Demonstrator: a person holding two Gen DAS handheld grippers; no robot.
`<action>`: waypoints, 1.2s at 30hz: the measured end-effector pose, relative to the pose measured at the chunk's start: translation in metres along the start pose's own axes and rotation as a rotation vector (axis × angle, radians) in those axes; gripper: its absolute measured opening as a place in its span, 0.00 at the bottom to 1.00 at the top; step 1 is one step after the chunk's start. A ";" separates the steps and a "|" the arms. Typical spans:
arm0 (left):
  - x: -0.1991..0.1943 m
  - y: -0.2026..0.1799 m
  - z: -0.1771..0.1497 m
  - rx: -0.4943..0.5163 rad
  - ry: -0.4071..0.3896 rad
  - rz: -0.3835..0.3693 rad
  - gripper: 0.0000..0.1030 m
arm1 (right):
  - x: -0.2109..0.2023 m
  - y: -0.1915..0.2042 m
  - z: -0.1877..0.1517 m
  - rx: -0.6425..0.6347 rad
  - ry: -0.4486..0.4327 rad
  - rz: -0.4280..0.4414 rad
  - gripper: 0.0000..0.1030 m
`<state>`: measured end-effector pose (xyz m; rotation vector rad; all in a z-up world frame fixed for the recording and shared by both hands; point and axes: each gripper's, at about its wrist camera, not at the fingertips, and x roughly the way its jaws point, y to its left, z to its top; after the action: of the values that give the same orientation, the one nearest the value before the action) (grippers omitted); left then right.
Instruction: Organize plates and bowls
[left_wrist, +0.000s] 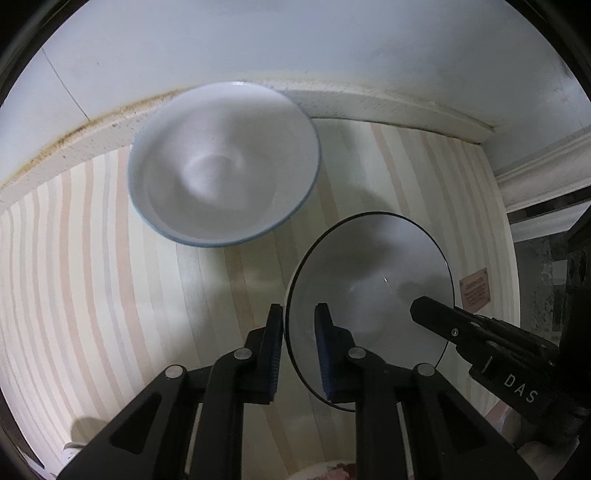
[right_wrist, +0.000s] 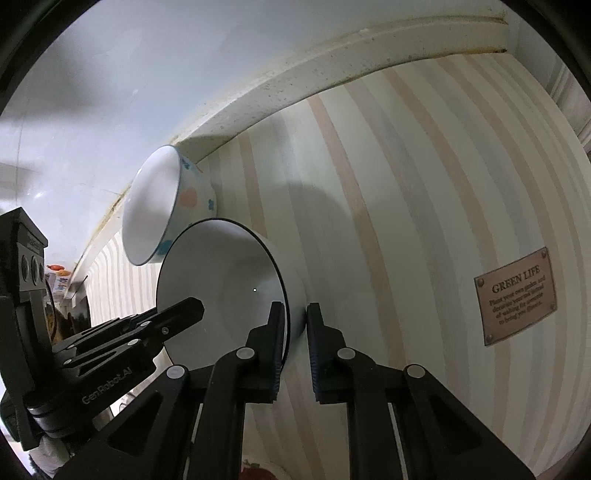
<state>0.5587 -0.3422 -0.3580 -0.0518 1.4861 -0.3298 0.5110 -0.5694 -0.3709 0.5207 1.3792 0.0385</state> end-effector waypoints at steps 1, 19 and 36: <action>-0.005 -0.002 -0.002 0.005 -0.008 0.001 0.15 | -0.003 0.003 -0.002 -0.002 -0.005 0.001 0.13; -0.090 -0.007 -0.099 0.096 -0.045 -0.012 0.15 | -0.091 0.037 -0.098 -0.068 -0.051 0.036 0.14; -0.054 -0.003 -0.158 0.149 0.115 0.038 0.15 | -0.063 0.017 -0.192 -0.012 0.078 0.016 0.14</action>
<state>0.4003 -0.3052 -0.3193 0.1166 1.5694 -0.4175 0.3224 -0.5118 -0.3250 0.5247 1.4500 0.0804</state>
